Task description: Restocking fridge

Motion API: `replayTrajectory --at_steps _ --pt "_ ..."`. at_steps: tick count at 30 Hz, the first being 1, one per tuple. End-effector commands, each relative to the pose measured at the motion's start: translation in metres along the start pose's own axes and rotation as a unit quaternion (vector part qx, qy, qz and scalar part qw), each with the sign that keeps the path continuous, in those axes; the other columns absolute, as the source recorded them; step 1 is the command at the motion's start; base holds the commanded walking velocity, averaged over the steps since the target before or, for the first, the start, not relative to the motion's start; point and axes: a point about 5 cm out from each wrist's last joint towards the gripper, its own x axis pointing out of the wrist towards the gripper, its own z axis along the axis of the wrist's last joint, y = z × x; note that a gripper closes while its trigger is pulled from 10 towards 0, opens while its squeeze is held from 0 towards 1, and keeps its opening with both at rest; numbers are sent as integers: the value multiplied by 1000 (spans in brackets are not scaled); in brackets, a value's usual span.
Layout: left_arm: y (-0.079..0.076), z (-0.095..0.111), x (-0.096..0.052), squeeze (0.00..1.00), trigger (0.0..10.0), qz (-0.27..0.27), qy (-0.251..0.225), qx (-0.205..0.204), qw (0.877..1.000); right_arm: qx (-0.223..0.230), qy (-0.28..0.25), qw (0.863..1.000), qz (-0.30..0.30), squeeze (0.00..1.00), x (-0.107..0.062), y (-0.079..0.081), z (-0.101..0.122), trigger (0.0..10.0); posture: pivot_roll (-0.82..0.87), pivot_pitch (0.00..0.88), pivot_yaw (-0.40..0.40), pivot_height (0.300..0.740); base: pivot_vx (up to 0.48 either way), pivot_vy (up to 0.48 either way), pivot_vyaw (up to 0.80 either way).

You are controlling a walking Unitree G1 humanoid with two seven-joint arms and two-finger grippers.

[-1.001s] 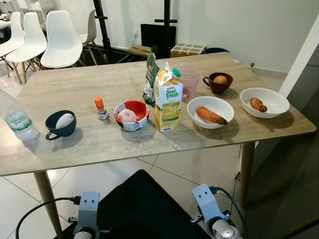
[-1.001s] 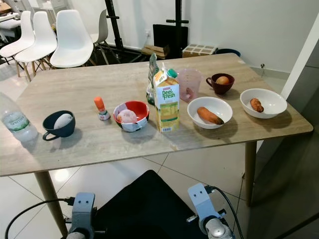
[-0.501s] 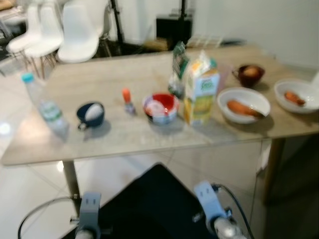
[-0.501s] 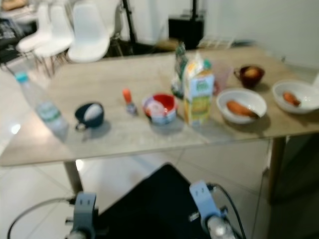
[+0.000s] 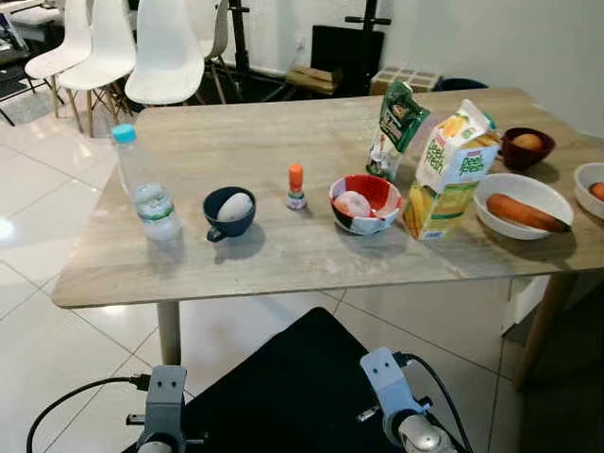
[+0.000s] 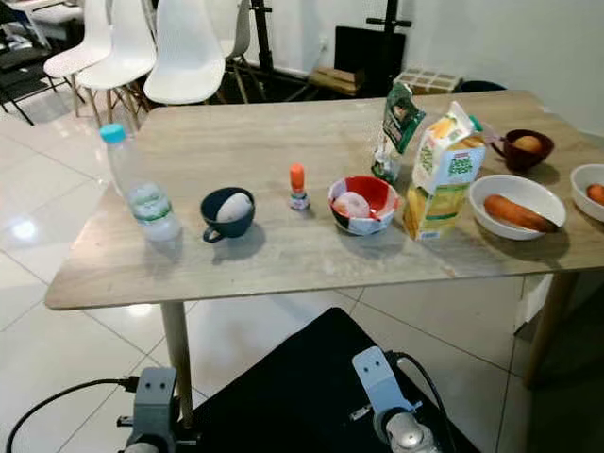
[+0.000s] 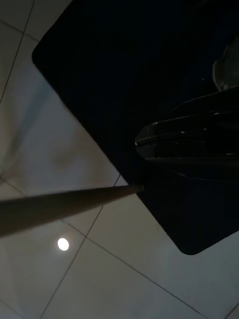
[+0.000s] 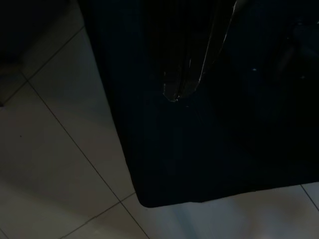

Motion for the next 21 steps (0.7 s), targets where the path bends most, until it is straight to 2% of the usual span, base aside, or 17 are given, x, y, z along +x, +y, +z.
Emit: replayTrajectory --at_steps 1,5,9,10,11,13,14,16,18,21 --pt "0 -5 -2 0 10000 -3 13 5 1000 1 11 1000 -3 0 -2 -3 -5 10000 -61 74 55 740 0 0 0" --pt "0 -5 -2 0 10000 -5 13 10 1000 0 12 1000 -9 0 -2 -6 -6 10000 -61 74 57 740 0 0 0" --pt "0 -3 -1 0 10000 -11 6 26 1000 1 13 999 -31 0 -3 -19 -6 10000 -61 72 58 740 0 0 0" --pt "-1 1 0 0 10000 -21 -6 46 999 10 12 999 -45 0 -4 -30 -6 10000 -60 72 58 740 0 0 0" --pt "-1 1 0 0 10000 -21 -6 46 999 10 12 999 -45 0 -4 -30 -6 10000 -60 72 58 740 0 0 0" --pt "-5 4 -1 0 10000 -49 -23 79 995 16 5 999 -35 0 -5 -39 -4 10000 -58 70 58 740 0 0 0" --pt "-5 4 -1 0 10000 -49 -23 79 995 16 5 999 -35 0 -5 -39 -4 10000 -58 70 58 740 0 0 0" --pt "-8 6 -3 0 10000 -87 -40 103 990 16 -15 1000 3 0 -7 -44 0 10000 -62 71 61 740 0 0 0" --pt "-9 10 -5 0 10000 -110 -60 98 987 4 -31 999 42 0 -9 -48 2 10000 -62 71 61 740 0 0 0" --pt "-11 23 -8 0 10000 -156 -100 73 980 -20 -25 996 85 0 -15 -53 -4 10000 -72 73 68 740 0 0 0"
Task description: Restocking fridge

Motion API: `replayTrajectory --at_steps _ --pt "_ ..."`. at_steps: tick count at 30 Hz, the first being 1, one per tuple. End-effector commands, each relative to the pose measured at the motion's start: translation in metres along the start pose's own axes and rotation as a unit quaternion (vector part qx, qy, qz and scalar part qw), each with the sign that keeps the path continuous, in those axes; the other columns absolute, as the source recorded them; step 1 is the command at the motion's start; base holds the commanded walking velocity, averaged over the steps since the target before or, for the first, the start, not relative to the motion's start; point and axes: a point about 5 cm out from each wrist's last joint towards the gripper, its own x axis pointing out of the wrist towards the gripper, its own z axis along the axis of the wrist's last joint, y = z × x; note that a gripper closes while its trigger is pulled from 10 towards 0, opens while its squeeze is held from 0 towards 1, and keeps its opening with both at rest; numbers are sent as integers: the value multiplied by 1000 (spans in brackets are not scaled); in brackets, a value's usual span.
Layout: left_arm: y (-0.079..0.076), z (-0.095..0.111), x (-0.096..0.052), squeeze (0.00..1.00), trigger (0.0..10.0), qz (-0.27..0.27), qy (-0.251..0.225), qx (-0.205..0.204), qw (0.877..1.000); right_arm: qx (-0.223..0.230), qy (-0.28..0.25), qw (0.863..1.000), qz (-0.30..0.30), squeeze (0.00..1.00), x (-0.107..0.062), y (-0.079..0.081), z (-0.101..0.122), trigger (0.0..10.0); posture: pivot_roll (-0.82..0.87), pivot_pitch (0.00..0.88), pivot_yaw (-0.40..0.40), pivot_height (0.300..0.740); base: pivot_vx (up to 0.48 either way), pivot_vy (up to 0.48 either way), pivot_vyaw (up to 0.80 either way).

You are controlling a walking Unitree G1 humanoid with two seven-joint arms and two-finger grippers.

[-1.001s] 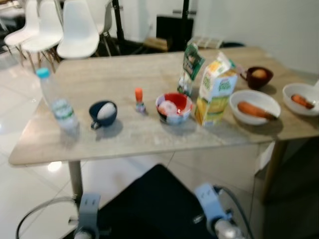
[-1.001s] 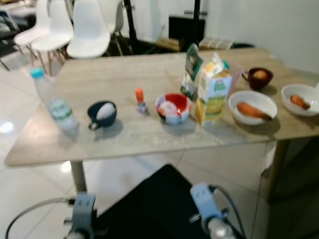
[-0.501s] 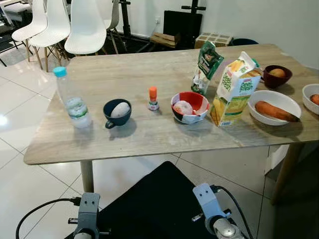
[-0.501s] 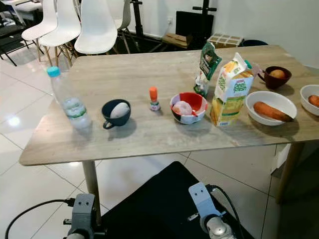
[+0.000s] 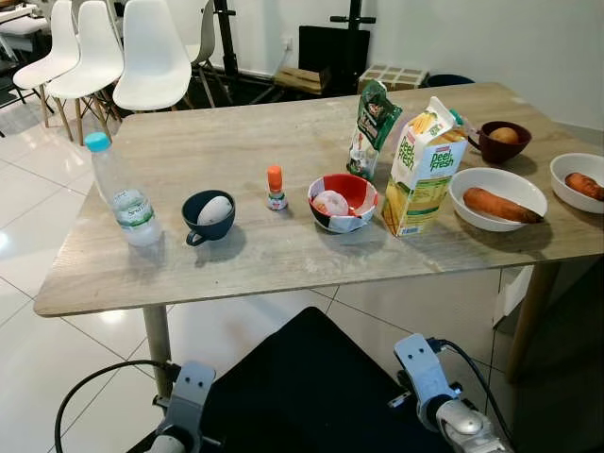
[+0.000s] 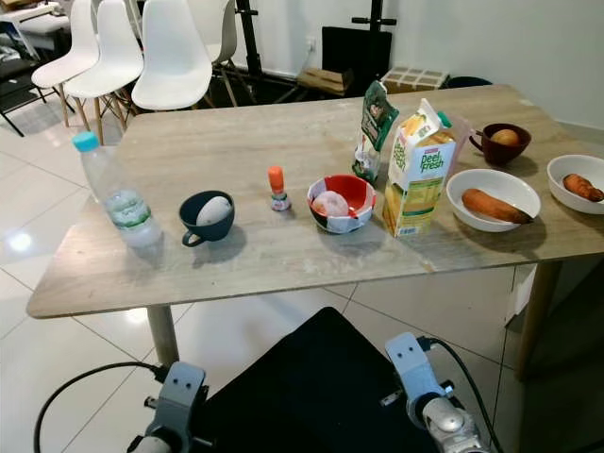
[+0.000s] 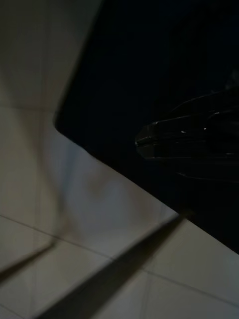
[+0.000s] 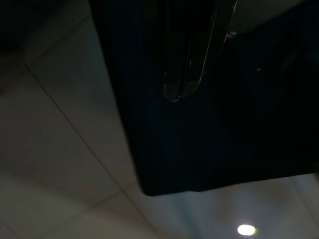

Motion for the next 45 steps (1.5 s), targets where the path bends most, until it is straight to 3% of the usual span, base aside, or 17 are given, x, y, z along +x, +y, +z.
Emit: replayTrajectory --at_steps 1,11,15,17,21,22,27,29,33,35,36,38,39,45 --pt "7 7 -6 0 10000 -33 -28 -2 999 -12 9 999 36 0 -5 3 -8 10000 -72 74 68 740 0 0 0" --pt "-6 39 -17 0 10000 -166 -118 31 978 -15 4 993 117 0 -10 8 -9 10000 -77 72 64 740 0 0 0" --pt "-7 61 -18 0 10000 -205 -146 47 967 -8 3 989 148 0 -10 11 -8 10000 -73 69 59 740 0 0 0" --pt "-9 78 -17 0 10000 -239 -162 73 955 -15 6 987 163 0 -9 13 -7 10000 -68 63 54 740 0 0 0" --pt "-14 98 -16 0 10000 -261 -189 101 941 -21 21 987 159 0 -9 12 -9 10000 -66 58 55 740 0 0 0" --pt "-15 111 -14 0 10000 -262 -209 116 935 -24 51 987 150 0 -10 8 -14 10000 -67 58 56 740 0 0 0" --pt "-14 127 -13 0 10000 -253 -235 125 930 -33 94 985 140 0 -14 1 -23 10000 -72 56 60 740 0 0 0" --pt "-5 157 -12 0 10000 -207 -286 137 926 -37 118 982 146 0 -20 -4 -31 10000 -78 55 64 740 0 0 0" --pt "3 178 -12 0 10000 -163 -317 153 922 -36 124 981 147 0 -22 -5 -34 10000 -79 57 64 740 0 0 0" --pt "24 204 -7 0 10000 -46 -328 190 924 -46 132 979 146 0 -23 -4 -36 10000 -77 62 63 740 0 0 0" --pt "24 204 -7 0 10000 -46 -328 190 924 -46 132 979 146 0 -23 -4 -36 10000 -77 62 63 740 0 0 0" --pt "57 230 -6 0 10000 101 -331 183 920 -56 139 978 145 0 -21 -1 -37 10000 -75 65 59 740 0 0 0" --pt "67 241 -9 0 10000 137 -336 173 916 -58 138 978 145 0 -20 1 -36 10000 -69 71 56 740 0 0 0" --pt "86 286 -20 0 10000 194 -374 169 891 -65 118 981 137 0 -8 7 -21 10000 -57 78 49 740 0 0 0"
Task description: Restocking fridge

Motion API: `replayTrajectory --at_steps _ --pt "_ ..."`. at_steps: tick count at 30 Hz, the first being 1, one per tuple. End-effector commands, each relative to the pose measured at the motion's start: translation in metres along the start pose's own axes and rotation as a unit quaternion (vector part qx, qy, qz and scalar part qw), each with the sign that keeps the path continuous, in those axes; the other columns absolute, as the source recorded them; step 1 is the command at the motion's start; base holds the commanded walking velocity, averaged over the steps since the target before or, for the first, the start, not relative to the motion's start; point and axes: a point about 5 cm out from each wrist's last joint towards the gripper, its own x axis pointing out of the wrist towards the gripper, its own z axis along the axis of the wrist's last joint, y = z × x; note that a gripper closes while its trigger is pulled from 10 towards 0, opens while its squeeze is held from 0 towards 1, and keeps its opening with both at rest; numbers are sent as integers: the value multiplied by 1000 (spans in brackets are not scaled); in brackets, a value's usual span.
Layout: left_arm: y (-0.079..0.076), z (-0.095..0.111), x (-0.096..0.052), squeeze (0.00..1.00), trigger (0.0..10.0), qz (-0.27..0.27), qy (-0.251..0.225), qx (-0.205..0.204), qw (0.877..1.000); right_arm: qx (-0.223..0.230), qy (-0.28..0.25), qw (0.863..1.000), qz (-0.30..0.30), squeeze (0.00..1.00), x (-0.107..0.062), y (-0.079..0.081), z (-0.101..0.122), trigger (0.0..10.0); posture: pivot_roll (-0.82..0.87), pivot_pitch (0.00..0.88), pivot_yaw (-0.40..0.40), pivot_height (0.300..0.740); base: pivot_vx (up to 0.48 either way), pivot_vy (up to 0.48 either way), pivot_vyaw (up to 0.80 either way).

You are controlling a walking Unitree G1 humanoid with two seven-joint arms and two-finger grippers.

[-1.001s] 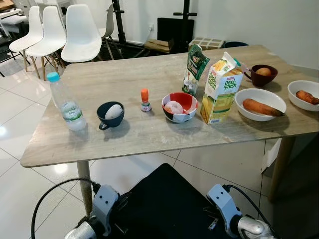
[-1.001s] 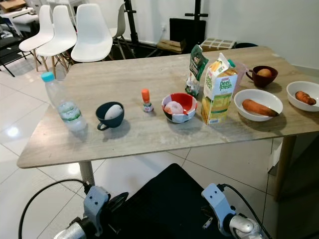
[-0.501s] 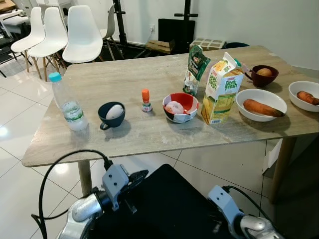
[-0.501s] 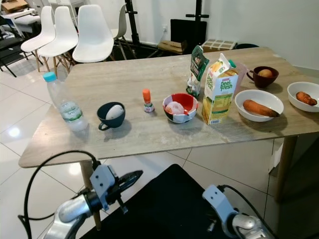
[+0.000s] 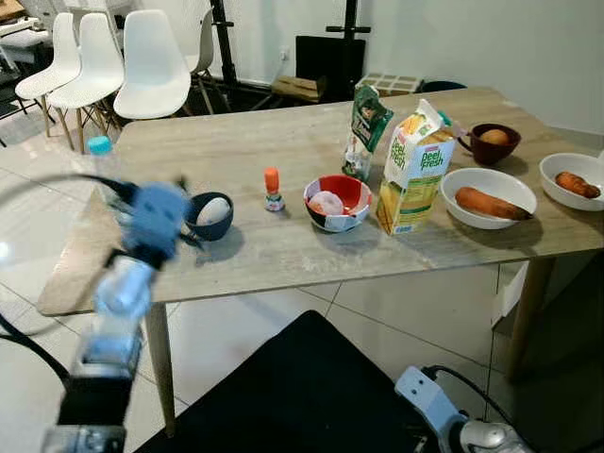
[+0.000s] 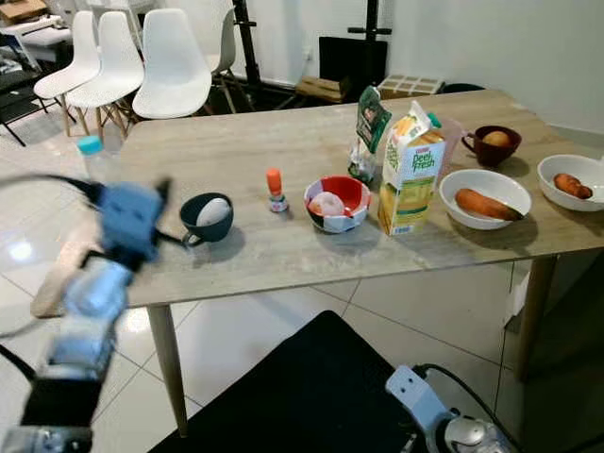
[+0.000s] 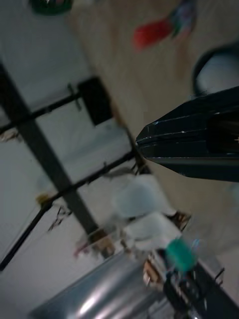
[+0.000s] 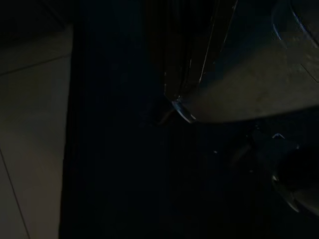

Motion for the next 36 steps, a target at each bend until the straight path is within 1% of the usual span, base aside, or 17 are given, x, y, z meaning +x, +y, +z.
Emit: replayTrajectory --at_steps 1,3,4,5,6,8,9,10,12,13,20,21,22,23,24,30,36 --pt "13 6 8 0 10000 25 3 16 1000 -8 -7 1000 -4 0 4 -1 10 10000 -55 81 48 740 0 0 0" --pt "17 8 11 0 10000 36 1 15 999 -9 -8 1000 -4 0 4 -1 12 10000 -55 81 48 740 0 0 0" --pt "27 14 18 376 10000 71 1 -9 997 -15 -11 1000 -5 0 6 -1 16 10000 -55 83 46 740 0 0 0" --pt "27 14 18 376 10000 71 1 -9 997 -15 -11 1000 -5 0 6 -1 16 10000 -55 83 46 740 0 0 0" --pt "32 15 22 1000 10000 85 5 -21 996 -17 -13 1000 -5 0 7 0 18 10000 -55 86 45 740 0 0 0" --pt "38 16 24 1000 10000 98 9 -32 995 -21 -15 1000 -6 0 7 0 19 10000 -55 86 45 740 0 0 0" --pt "53 15 31 1000 10000 118 23 -59 991 -31 -22 999 -26 0 9 -3 26 10000 -50 91 41 740 0 0 0" --pt "60 14 34 1000 10000 124 27 -71 989 -34 -28 998 -41 0 9 -5 30 10000 -50 91 41 740 0 0 0" --pt "65 13 36 1000 10000 121 33 -79 989 -35 -34 997 -56 0 10 -8 34 10000 -50 94 41 740 0 0 0" --pt "71 10 39 1000 10000 111 40 -80 990 -32 -45 995 -82 0 10 -13 41 10000 -50 97 43 740 0 0 0" --pt "93 8 41 1000 10000 105 50 -60 991 -25 -65 990 -123 0 9 -22 54 10000 -53 107 43 740 0 0 0" --pt "98 9 42 1000 10000 108 50 -57 991 -25 -65 989 -127 0 9 -23 54 10000 -53 107 43 740 0 0 0" --pt "113 12 43 1000 10000 122 52 -40 990 -27 -64 989 -131 0 9 -24 56 10000 -50 115 40 740 0 0 0" --pt "113 12 43 1000 10000 122 52 -40 990 -27 -64 989 -131 0 9 -24 56 10000 -50 115 40 740 0 0 0" --pt "125 14 45 1000 10000 137 54 -31 989 -29 -61 989 -132 0 10 -23 56 10000 -50 115 40 740 0 0 0" --pt "149 6 41 1000 10000 175 78 -30 981 -35 -56 989 -130 0 13 -19 56 10000 -42 133 27 740 0 0 0" --pt "157 -6 39 1000 10000 168 92 -58 980 -37 -57 989 -129 0 14 -18 57 10000 -45 140 21 740 0 0 0"
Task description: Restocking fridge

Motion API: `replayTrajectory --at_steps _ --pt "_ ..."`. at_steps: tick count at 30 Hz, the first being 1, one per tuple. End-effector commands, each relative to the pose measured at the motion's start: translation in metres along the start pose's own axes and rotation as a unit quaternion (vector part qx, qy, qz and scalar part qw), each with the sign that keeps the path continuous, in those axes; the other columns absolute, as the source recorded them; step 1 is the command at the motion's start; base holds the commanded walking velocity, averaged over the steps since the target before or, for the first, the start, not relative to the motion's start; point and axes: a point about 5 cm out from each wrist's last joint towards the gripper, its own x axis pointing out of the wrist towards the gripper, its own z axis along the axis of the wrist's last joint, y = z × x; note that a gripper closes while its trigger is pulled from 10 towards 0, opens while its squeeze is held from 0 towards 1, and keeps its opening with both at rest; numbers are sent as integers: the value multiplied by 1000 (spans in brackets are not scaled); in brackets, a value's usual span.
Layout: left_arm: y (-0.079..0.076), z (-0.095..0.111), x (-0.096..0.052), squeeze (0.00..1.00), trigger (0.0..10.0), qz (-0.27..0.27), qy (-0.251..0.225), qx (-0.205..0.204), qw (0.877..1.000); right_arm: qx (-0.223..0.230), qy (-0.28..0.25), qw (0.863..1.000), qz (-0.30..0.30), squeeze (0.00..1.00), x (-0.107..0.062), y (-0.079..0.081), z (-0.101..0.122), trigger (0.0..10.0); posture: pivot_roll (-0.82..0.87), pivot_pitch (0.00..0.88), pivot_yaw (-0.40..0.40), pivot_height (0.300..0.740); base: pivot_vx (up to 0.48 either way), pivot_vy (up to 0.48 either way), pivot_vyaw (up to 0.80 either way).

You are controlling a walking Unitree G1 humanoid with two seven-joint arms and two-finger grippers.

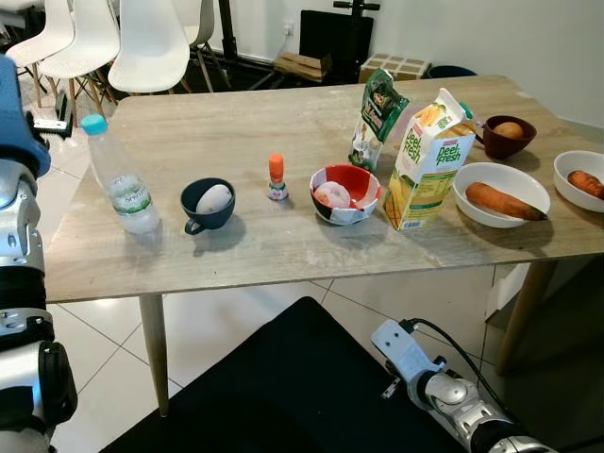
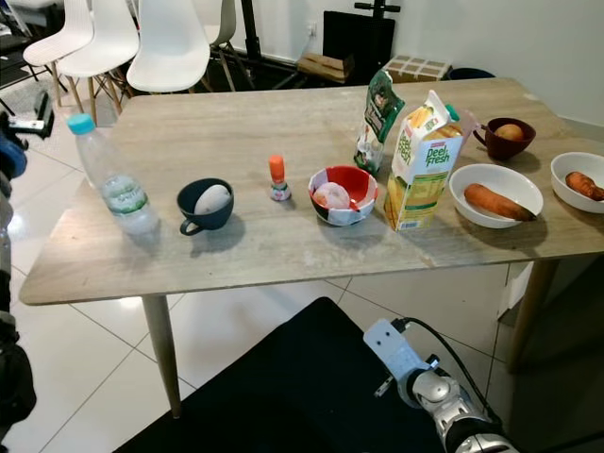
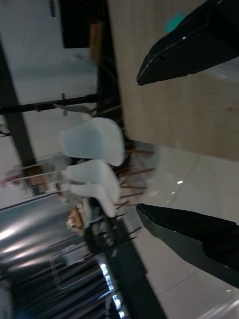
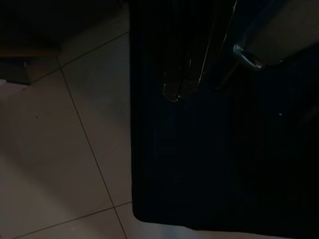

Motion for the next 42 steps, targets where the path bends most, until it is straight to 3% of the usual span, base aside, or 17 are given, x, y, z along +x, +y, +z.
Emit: replayTrajectory --at_steps 1,6,14,15,16,22,27,42 --pt "12 0 2 1000 10000 3 3 1 1000 -3 7 1000 8 0 1 5 -3 10000 -47 143 21 740 0 0 0" --pt "12 -3 6 1000 10000 1 12 0 1000 -4 6 1000 6 0 1 4 -1 10000 -54 150 21 740 0 0 0" --pt "3 5 11 1000 10000 -30 -27 -23 999 -1 4 1000 4 0 1 4 -1 10000 -60 147 25 740 0 0 0" --pt "-1 9 12 608 10000 -44 -41 -24 998 1 3 1000 4 0 1 4 -1 10000 -62 147 27 740 0 0 0" --pt "-5 13 13 20 10000 -59 -59 -32 996 3 3 1000 3 0 1 4 -1 10000 -63 144 28 740 0 0 0" --pt "-12 22 14 0 10000 -83 -103 -48 990 6 2 1000 2 0 1 4 -2 10000 -62 144 28 740 0 0 0" --pt "-13 22 14 0 10000 -88 -106 -52 989 7 2 1000 2 0 1 4 -2 10000 -60 144 29 740 0 0 0" --pt "-15 -10 11 0 10000 -105 -8 -68 992 8 4 1000 5 0 1 5 -3 10000 -60 141 27 740 0 0 0"
